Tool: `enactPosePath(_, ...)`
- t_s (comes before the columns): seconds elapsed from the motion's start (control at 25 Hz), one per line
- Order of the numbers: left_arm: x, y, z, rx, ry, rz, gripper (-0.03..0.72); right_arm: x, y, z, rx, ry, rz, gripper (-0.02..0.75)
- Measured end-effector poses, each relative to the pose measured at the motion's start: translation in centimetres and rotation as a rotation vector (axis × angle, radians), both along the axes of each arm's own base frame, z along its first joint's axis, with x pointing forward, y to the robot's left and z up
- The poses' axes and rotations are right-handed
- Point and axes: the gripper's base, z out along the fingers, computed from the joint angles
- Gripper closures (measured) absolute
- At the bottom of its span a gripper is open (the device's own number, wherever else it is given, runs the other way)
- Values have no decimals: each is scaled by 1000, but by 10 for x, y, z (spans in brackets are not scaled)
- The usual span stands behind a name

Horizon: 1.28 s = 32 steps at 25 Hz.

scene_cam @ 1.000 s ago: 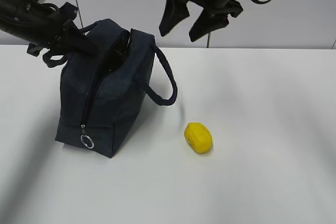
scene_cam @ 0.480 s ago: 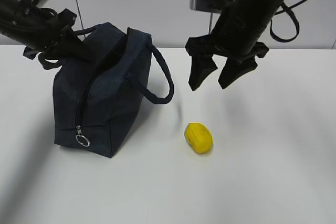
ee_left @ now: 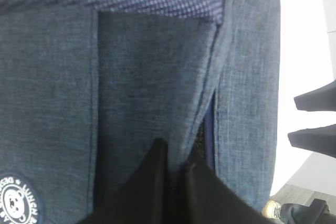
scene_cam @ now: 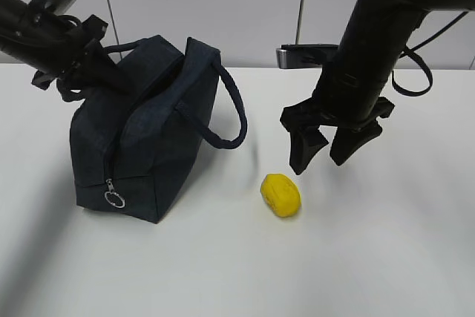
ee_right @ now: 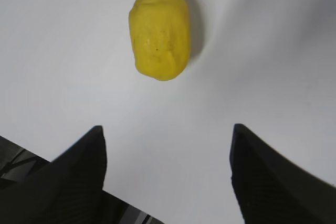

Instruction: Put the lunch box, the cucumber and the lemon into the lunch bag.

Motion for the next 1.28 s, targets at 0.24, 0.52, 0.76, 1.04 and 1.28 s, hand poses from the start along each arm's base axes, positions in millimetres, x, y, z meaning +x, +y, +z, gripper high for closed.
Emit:
enactPosePath(0.24,-1,0,0,-2,11,-6,680,5,13,-17,0,-22,43,167)
enactPosePath(0.52,0,3,-3,48,14,18,680,16,21,-53,-36,-34,57,146)
enactPosePath(0.76,0,8,-7,111,22,28,679,24,24,-69,-37,-26,52,146)
enactPosePath(1.04,0,8,-7,113,25,30,679,27,33,-73,-3,-32,41,146)
enactPosePath(1.28,0,8,-7,116,24,30,679,27,34,-86,-12,-4,44,147)
